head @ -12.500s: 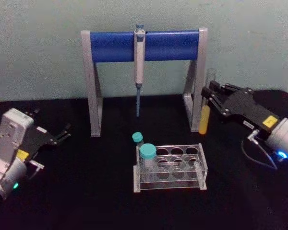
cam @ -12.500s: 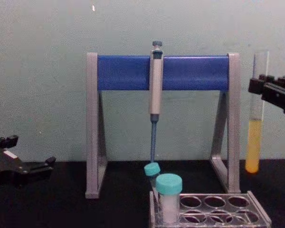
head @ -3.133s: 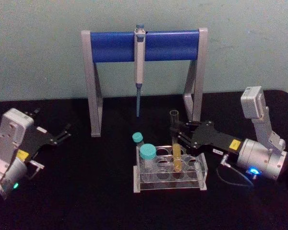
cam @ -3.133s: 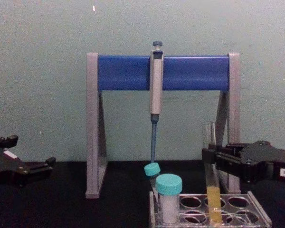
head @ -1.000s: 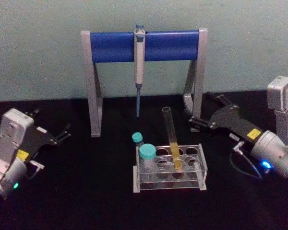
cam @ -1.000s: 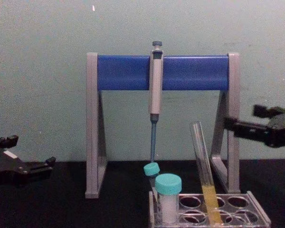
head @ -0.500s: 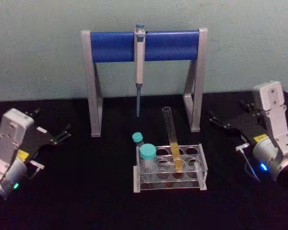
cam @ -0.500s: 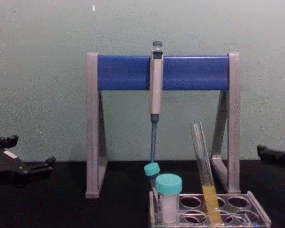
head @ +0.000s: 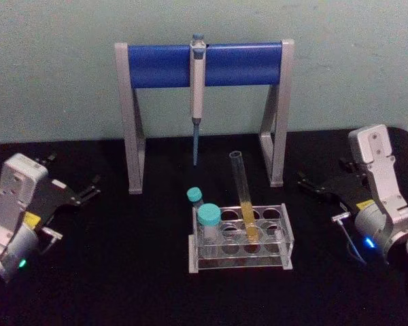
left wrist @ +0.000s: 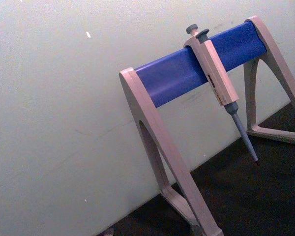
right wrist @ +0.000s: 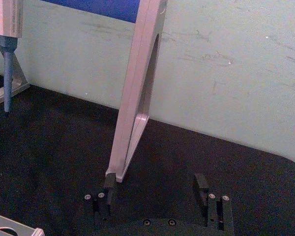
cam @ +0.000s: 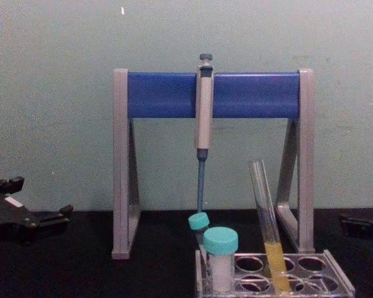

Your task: Pick up the test tube from the test tube rack, shake it, then place it back into the test tube rack.

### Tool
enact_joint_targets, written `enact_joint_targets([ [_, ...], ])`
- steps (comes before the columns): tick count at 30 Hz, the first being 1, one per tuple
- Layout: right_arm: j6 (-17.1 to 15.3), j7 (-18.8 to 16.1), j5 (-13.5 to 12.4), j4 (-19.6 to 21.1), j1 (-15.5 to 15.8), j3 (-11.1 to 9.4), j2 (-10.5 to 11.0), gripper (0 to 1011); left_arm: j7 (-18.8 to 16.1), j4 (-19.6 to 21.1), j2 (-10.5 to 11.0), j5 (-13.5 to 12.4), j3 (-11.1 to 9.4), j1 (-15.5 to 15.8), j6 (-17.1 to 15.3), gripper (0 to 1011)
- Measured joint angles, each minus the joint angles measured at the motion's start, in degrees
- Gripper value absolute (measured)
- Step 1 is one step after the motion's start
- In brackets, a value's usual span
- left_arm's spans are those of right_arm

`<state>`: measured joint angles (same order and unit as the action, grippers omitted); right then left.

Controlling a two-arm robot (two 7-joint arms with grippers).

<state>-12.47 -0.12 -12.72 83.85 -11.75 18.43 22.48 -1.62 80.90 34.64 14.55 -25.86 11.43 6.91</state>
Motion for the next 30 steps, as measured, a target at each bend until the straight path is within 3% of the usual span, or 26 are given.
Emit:
enact_joint_targets([
  [30, -0.09, 0.52, 0.25, 0.26, 0.1, 0.1, 0.02, 1000, 0.0, 0.0, 0.0, 0.0, 0.0, 0.0, 0.0, 1001],
])
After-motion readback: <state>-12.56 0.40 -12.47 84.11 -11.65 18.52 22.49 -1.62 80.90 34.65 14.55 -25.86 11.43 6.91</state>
